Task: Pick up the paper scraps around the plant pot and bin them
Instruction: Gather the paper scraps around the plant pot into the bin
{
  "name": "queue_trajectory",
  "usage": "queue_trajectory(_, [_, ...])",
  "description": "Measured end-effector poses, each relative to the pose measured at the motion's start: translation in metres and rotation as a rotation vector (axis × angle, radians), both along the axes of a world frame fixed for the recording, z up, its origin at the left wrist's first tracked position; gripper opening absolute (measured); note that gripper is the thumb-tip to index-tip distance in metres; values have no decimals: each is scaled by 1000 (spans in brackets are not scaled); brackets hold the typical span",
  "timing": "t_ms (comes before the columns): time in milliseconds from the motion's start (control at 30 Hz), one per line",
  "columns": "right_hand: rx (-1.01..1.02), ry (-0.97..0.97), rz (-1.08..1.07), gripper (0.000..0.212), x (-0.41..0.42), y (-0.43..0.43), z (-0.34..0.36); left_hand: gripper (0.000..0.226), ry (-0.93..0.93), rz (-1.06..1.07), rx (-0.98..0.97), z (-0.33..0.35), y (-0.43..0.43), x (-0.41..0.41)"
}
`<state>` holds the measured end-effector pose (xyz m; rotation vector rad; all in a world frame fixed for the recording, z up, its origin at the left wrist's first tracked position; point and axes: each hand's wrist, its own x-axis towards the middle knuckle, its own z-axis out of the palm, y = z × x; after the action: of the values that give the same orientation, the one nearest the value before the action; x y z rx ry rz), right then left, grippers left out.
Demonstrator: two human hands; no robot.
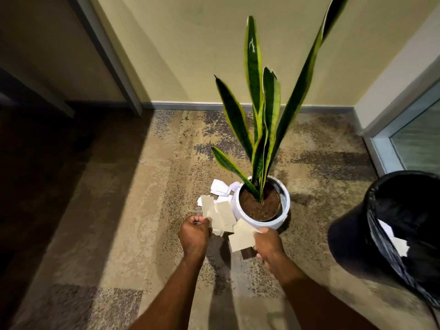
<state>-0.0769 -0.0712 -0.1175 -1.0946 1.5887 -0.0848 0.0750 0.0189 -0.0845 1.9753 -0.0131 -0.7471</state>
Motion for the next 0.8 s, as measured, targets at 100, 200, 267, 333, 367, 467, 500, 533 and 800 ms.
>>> queue_trajectory(100, [-1,-11,-6,25,-7,-8,13,10,24,3,-26,15,3,-6])
queue_trajectory(200, [-3,-48,6,24,-17,-15,27,11,52,-30,-64,29,8,-12])
queue_trajectory(267, [-4,-62,9,23,-30,-22,39,13,73,-68,-89,38,9,-17])
queue_trajectory(333, [-10,-81,2,23,-46,-31,49,15,85,-128,-121,47,6,-24])
queue_trajectory(367, [-13,-96,-7,22,-56,-36,54,16,90,-157,-134,53,2,-29])
queue_trajectory(467, [-22,-132,-43,15,-87,-54,73,15,114,-227,-188,74,-18,-50])
queue_trajectory(500, [-26,-151,-72,15,-98,-60,82,14,123,-253,-203,82,-26,-59])
queue_trajectory(533, [-26,-172,-105,15,-110,-66,91,14,131,-277,-209,90,-35,-69])
queue_trajectory(800, [-197,-231,-373,14,-219,-111,168,15,97,-556,-259,164,-126,-161])
